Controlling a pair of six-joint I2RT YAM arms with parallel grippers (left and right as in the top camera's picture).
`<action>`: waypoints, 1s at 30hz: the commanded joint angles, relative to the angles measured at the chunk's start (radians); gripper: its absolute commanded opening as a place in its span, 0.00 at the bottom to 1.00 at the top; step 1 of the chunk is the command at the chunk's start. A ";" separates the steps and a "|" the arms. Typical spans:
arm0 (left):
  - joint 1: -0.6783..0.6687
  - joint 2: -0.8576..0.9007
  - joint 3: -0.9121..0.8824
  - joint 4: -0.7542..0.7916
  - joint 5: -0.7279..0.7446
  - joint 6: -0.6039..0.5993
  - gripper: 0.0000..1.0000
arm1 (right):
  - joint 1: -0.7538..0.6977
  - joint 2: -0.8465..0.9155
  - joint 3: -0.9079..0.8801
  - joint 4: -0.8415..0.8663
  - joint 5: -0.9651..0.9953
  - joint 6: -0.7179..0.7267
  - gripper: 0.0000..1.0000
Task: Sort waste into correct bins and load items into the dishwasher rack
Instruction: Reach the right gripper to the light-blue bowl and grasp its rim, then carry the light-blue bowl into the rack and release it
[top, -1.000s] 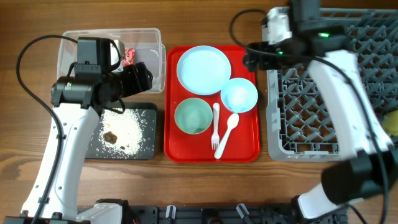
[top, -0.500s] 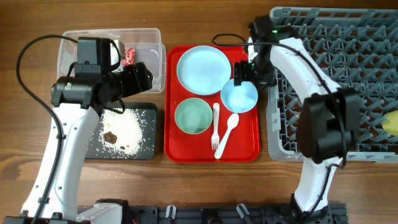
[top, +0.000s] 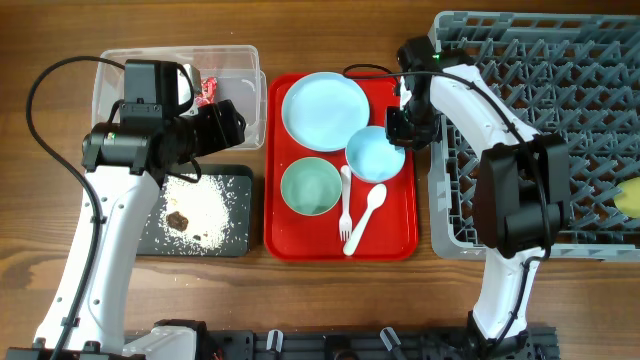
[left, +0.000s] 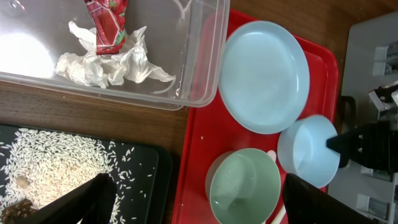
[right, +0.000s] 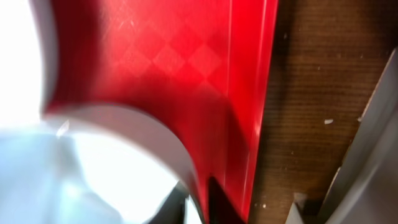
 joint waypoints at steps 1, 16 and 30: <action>0.005 -0.018 0.003 -0.004 -0.006 0.013 0.87 | -0.001 0.016 -0.005 0.005 0.022 0.003 0.04; 0.005 -0.018 0.003 -0.004 -0.006 0.013 0.87 | -0.136 -0.410 0.037 0.104 0.336 -0.061 0.04; 0.005 -0.018 0.003 -0.004 -0.006 0.013 0.87 | -0.399 -0.489 0.036 0.577 0.859 -0.575 0.04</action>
